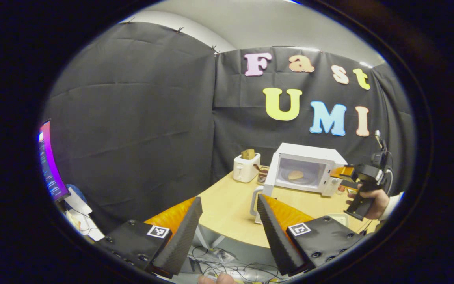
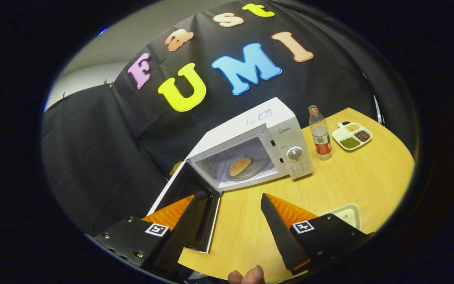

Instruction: Open the microwave oven with the left hand, put the food in, and close the microwave oven.

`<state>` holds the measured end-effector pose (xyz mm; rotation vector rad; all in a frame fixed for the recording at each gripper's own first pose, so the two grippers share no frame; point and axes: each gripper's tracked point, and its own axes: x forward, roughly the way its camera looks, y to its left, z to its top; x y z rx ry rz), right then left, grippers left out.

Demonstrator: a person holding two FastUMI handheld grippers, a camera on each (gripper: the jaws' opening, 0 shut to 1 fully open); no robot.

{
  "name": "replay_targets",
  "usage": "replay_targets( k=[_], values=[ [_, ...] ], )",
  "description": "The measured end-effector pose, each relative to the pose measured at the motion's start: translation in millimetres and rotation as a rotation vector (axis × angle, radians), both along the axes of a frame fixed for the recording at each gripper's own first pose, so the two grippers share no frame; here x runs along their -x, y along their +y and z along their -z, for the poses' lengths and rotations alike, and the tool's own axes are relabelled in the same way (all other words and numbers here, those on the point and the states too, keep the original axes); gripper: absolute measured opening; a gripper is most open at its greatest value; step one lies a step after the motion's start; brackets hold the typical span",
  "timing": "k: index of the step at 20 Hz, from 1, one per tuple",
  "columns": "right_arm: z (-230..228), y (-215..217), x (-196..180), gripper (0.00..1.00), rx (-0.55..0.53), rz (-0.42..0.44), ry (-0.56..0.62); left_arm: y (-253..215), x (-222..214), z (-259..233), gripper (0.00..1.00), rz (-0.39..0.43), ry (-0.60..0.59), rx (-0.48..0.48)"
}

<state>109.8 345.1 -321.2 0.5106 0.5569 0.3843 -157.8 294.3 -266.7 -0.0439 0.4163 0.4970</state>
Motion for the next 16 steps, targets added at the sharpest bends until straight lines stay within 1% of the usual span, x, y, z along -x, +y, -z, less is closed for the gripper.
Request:
replay_targets(
  k=[3,4,5,7,10,12,13,16],
  values=[
    [-25.5,-29.8,14.8,0.98,0.033,-0.06,-0.08,-18.1,-33.3,15.5,0.96,0.027,0.012,0.031],
    [-30.8,-41.0,18.2,0.98,0.046,-0.07,-0.096,-20.6,-43.1,21.7,0.94,0.027,0.019,0.038],
    [-36.2,-48.1,22.6,0.98,0.049,-0.091,-0.111,-21.8,-51.8,28.0,0.91,0.029,0.024,0.04],
    [-47.2,-61.2,27.2,0.98,0.061,-0.106,-0.141,-17.2,-67.3,36.7,0.92,0.023,0.033,0.023],
    [-53.5,-82.4,28.9,0.98,0.104,-0.085,-0.167,-1.9,-93.0,54.4,0.93,0.024,0.057,0.022],
    [-51.1,-94.6,29.5,0.98,0.165,-0.068,-0.18,16.6,-115.8,73.3,0.94,0.035,0.07,0.022],
    [-50.7,-101.8,27.3,0.98,0.204,-0.045,-0.186,28.4,-127.6,86.7,0.95,0.041,0.082,0.025],
    [-48.7,-112.3,26.4,0.97,0.267,0.01,-0.16,62.8,-164.6,126.8,0.97,0.078,0.118,0.042]
  ],
)
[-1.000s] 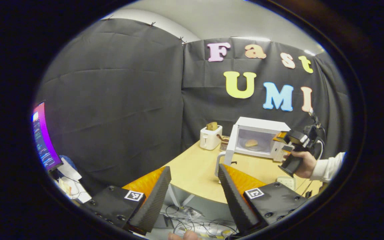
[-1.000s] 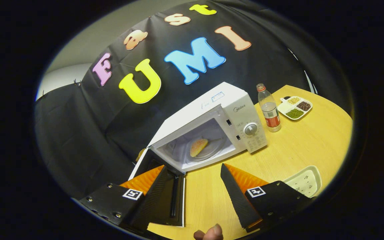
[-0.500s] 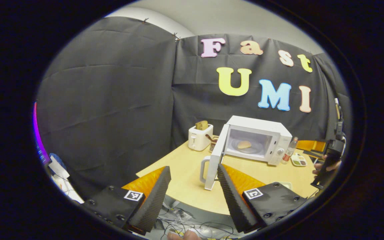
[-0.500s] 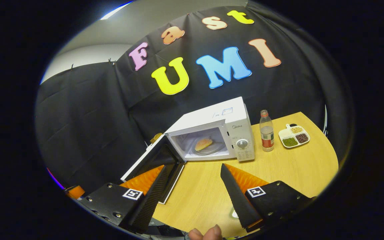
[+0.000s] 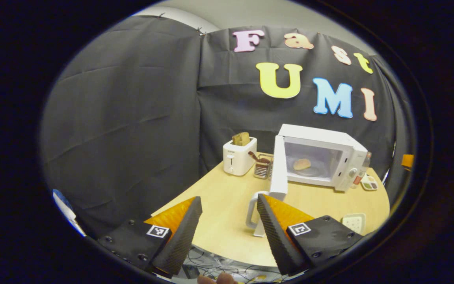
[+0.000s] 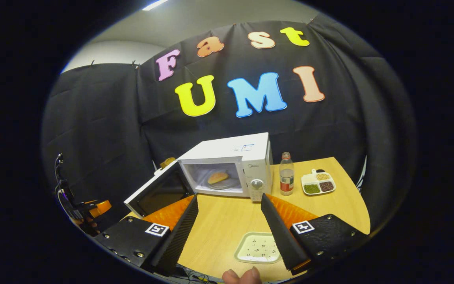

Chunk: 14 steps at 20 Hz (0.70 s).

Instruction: Open the microwave oven with the left hand, put the food in, and close the microwave oven.

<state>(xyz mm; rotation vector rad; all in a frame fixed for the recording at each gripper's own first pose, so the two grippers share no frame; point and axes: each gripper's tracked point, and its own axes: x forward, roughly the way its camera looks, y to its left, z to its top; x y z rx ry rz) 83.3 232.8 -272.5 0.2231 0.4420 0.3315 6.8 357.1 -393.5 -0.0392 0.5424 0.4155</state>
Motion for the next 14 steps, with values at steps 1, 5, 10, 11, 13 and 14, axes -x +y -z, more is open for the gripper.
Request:
replay_targets(
  k=[1,5,10,11,13,14],
  values=[
    [0.6,-4.8,-2.4,0.98,0.026,0.021,0.004,10.8,-14.3,14.0,0.97,0.021,0.012,0.004],
    [0.9,-6.9,-9.1,0.98,0.076,0.108,0.025,33.0,-61.7,72.6,0.94,0.102,0.071,0.002],
    [-3.0,-7.5,-4.2,0.98,0.113,0.173,0.032,6.7,-100.1,108.7,0.94,0.174,0.088,0.112],
    [-3.6,-9.8,-3.6,0.98,0.119,0.186,0.033,-7.1,-108.8,109.9,0.94,0.203,0.078,0.121],
    [-7.1,-17.7,-2.1,0.98,0.129,0.217,0.027,-44.2,-128.0,112.7,0.94,0.286,0.055,0.137],
    [-7.0,-21.4,0.2,0.98,0.127,0.229,0.033,-63.9,-134.5,111.3,0.94,0.32,0.055,0.129]
  ],
)
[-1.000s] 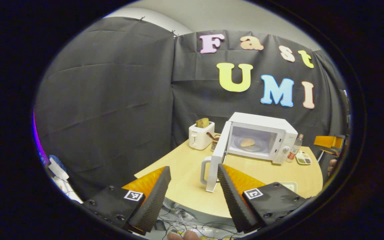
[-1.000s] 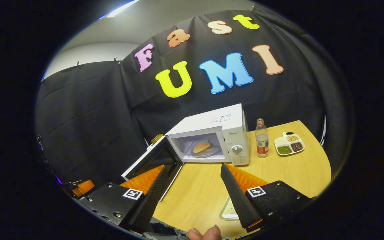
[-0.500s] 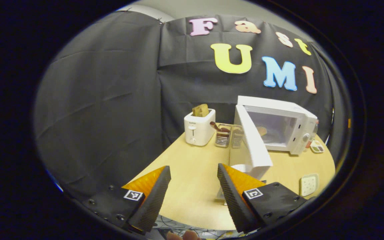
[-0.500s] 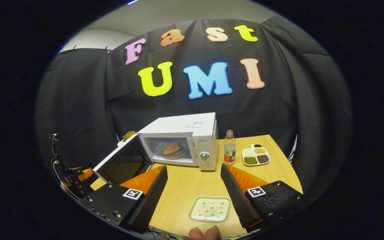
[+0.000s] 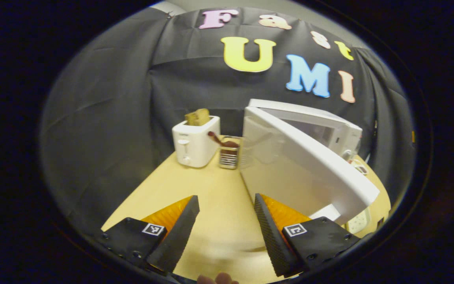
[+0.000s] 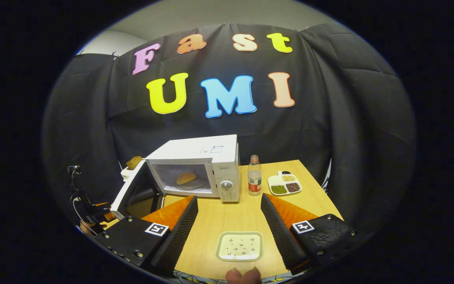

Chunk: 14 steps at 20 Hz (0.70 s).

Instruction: Open the microwave oven with the left hand, put the food in, and close the microwave oven.

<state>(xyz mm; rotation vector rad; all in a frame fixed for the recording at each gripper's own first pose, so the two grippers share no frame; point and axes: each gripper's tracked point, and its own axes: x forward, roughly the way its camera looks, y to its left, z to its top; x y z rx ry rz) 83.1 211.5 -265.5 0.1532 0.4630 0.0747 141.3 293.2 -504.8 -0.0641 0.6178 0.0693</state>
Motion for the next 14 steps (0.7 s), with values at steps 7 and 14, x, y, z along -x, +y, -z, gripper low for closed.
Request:
replay_targets(
  k=[7,14],
  values=[
    [-3.6,-51.0,11.3,0.98,0.024,0.15,-0.003,-107.9,-82.0,6.3,0.94,0.17,-0.043,0.009],
    [-2.4,-87.7,21.7,0.98,0.045,0.265,0.014,-173.6,-161.6,10.8,0.92,0.262,-0.091,0.021]
  ],
)
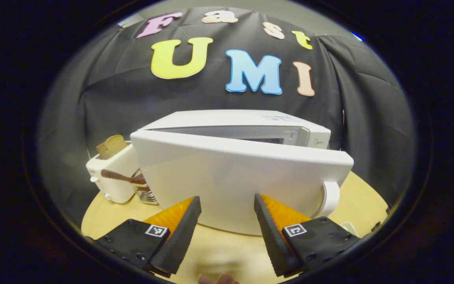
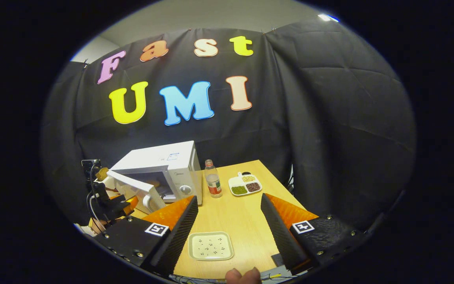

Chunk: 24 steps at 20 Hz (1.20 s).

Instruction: Open the microwave oven with the left hand, put the food in, and close the microwave oven.

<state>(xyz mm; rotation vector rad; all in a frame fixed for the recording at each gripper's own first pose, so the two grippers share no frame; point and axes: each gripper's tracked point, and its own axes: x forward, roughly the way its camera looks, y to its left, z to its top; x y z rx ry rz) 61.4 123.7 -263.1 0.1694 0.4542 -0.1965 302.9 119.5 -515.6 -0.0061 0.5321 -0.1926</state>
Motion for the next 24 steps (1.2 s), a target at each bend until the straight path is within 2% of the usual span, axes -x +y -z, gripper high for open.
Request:
replay_targets(
  k=[1,2,5,9,17,21,24],
  values=[
    [1.5,-2.5,0.3,0.98,-0.001,0.009,0.006,-5.4,-10.1,0.7,0.94,0.007,-0.003,0.0],
    [2.4,-4.0,0.3,0.98,-0.001,0.018,0.009,-11.2,-19.4,0.8,0.89,0.013,-0.01,0.001],
    [5.9,-6.5,-1.0,0.98,0.0,0.032,0.021,-24.9,-41.6,5.1,0.94,0.027,-0.012,0.004],
    [9.0,-6.3,-6.4,0.98,0.007,0.042,0.032,-31.6,-62.5,4.8,0.92,0.018,-0.025,0.019],
    [11.0,-1.7,-13.8,0.98,0.004,0.042,0.036,-26.9,-68.0,4.7,0.9,-0.018,-0.025,0.047],
    [11.4,6.0,-24.4,0.98,-0.025,0.012,0.034,-26.5,-68.1,3.4,0.9,-0.031,-0.03,0.072],
    [11.2,14.7,-27.7,0.98,-0.011,-0.027,0.033,-27.2,-71.3,5.6,0.9,-0.026,-0.03,0.049]
  ],
)
